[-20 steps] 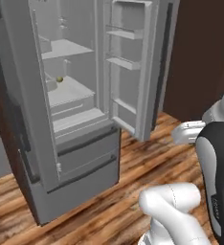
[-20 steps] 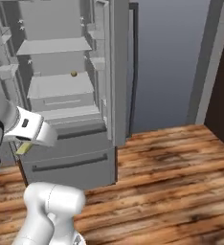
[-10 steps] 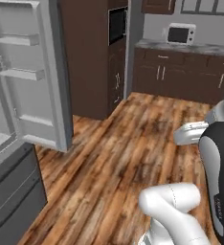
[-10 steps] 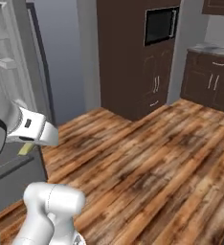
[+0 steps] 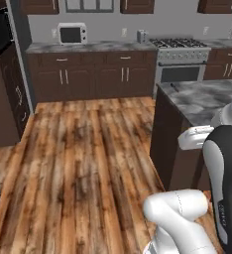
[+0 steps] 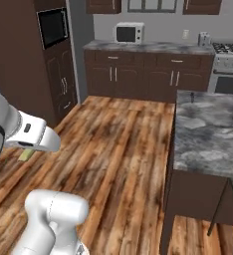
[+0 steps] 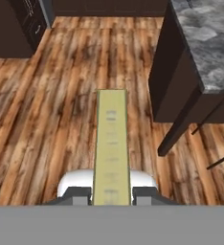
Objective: Retrieve the butter from the fridge and place it on a plate on the dining table. Then retrieve the butter knife by the fridge and place it near the plate.
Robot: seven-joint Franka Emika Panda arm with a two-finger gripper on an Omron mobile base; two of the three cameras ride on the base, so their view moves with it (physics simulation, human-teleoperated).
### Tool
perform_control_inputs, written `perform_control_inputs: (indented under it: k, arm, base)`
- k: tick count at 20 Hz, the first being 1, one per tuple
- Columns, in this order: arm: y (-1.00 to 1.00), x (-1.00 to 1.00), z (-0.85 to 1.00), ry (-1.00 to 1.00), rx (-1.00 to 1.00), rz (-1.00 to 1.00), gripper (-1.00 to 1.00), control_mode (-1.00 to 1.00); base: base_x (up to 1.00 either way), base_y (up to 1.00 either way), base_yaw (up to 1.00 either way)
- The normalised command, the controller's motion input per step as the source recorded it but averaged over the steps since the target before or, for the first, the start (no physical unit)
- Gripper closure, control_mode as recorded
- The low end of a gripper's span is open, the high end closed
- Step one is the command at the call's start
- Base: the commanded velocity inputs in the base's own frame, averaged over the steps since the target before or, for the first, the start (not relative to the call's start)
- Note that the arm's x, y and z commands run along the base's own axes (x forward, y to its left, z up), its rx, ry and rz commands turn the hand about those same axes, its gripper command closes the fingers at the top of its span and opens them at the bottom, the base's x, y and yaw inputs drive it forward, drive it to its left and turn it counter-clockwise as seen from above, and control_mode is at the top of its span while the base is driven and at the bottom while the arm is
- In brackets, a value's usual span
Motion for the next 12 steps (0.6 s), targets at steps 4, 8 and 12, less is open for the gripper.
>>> perform_control_inputs:
  k: [4,8,12]
  arm:
    - [0.00,0.00,0.00,0.00,0.00,0.00,1.00,1.00]
    - [0.00,0.00,0.00,0.00,0.00,0.00,1.00,1.00]
    - [0.00,0.00,0.00,0.00,0.00,0.00,1.00,1.00]
  base:
    - [-0.01,-0.80,-0.17]
    - [-0.01,-1.00,-0.06]
    - [-0.08,-1.00,-0.03]
